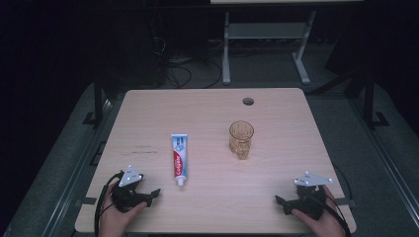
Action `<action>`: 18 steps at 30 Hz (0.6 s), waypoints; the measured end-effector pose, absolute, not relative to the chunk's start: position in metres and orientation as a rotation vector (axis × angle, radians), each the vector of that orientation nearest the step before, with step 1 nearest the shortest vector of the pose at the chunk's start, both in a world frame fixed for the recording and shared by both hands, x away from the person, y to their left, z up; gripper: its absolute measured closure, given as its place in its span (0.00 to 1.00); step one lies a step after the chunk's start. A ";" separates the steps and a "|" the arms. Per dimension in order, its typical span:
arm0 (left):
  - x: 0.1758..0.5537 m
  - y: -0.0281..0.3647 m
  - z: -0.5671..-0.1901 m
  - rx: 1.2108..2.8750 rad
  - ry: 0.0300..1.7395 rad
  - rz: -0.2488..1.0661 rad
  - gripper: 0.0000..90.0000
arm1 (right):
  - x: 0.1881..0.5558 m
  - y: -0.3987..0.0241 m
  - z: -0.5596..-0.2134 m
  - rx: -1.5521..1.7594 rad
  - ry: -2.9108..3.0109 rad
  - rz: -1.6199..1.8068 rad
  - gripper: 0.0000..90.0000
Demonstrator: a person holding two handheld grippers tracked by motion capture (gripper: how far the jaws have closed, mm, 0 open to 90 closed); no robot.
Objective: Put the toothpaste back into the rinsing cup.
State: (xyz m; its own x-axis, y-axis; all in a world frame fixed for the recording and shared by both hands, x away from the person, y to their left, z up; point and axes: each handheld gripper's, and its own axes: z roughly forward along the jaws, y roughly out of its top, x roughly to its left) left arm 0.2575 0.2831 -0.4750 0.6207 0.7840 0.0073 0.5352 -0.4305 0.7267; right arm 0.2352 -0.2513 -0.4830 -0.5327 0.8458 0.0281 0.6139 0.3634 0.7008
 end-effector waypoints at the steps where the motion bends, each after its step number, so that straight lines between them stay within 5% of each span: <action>1: 0.258 0.283 -0.475 2.139 1.030 0.453 0.15 | 0.235 -0.251 -0.483 1.283 2.293 0.959 0.00; 12: 0.257 0.284 -0.475 2.136 1.025 0.450 0.16 | 0.235 -0.251 -0.483 1.280 2.294 0.961 0.00; 18: 0.256 0.291 -0.470 2.135 1.045 0.445 0.29 | 0.235 -0.251 -0.483 1.281 2.294 0.960 0.00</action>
State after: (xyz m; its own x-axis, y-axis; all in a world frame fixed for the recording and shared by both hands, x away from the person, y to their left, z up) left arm 0.2557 0.2908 -0.4699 0.6141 0.7893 -0.0019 0.5460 -0.4231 0.7232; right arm 0.2353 -0.2514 -0.4830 -0.5343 0.8448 0.0286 0.6134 0.3641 0.7009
